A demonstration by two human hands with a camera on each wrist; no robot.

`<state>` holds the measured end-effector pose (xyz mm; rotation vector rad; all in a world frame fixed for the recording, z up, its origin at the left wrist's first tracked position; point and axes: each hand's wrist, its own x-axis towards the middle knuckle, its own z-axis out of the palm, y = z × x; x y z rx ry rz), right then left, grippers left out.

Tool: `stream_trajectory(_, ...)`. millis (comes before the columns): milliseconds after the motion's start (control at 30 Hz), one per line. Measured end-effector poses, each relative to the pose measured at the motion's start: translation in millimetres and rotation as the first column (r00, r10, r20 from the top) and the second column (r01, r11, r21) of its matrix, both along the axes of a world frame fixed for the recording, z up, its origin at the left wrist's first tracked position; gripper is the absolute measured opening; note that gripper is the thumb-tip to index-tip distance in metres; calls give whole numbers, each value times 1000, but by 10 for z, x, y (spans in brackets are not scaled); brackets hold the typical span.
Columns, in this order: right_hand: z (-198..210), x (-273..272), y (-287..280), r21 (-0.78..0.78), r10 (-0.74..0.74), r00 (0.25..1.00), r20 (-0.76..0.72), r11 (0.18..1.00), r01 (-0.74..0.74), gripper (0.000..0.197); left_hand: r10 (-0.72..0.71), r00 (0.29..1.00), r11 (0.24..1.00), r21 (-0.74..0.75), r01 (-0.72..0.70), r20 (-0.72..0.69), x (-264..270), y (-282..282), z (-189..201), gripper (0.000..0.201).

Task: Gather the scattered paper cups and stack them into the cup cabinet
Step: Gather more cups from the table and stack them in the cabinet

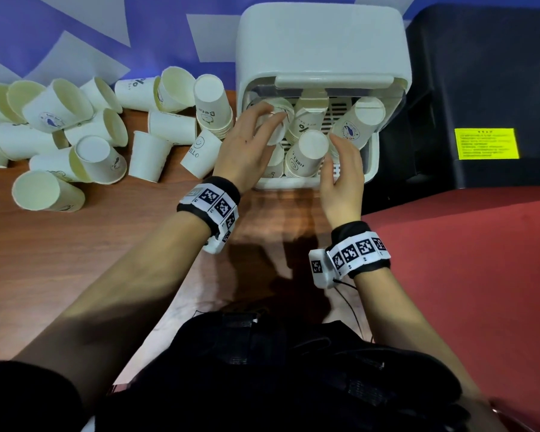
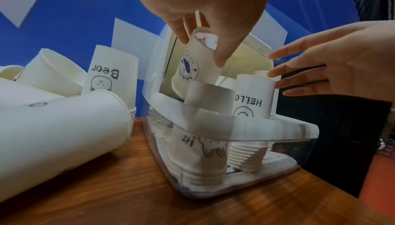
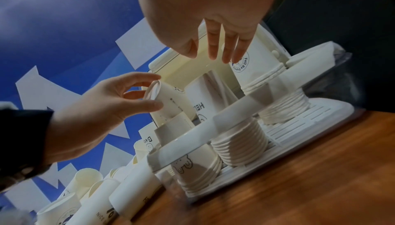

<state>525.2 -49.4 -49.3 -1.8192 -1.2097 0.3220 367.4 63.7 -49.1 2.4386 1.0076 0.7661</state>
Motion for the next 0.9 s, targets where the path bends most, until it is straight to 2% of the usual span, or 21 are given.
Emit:
stream_trajectory(267,-24,-27,11,0,-28,999,-30,1000,28,36,5,980,1000,3,-4,-198,93,73,-29,52)
stream_trajectory(400,-37,-43,10,-1,-39,998,-48,999,39,36,23,941,1000,-10,-28,-337,177,107,-23,50)
stream_trajectory(533,-53,-48,-6,-30,-42,998,-47,999,41,35,34,883,985,-134,-109,-468,242,130,23,44)
stream_trajectory(700,-69,-51,-21,-50,-48,998,-44,998,46,35,-13,891,978,-193,-84,-454,144,66,-57,48)
stream_trajectory(833,-65,-85,-25,-58,-41,998,-38,998,39,34,36,902,966,-215,-141,-431,59,-35,-85,66)
stream_trajectory(900,-68,-110,-29,-58,-44,998,-37,997,41,33,88,901,963,-195,-186,-424,18,-81,-84,69)
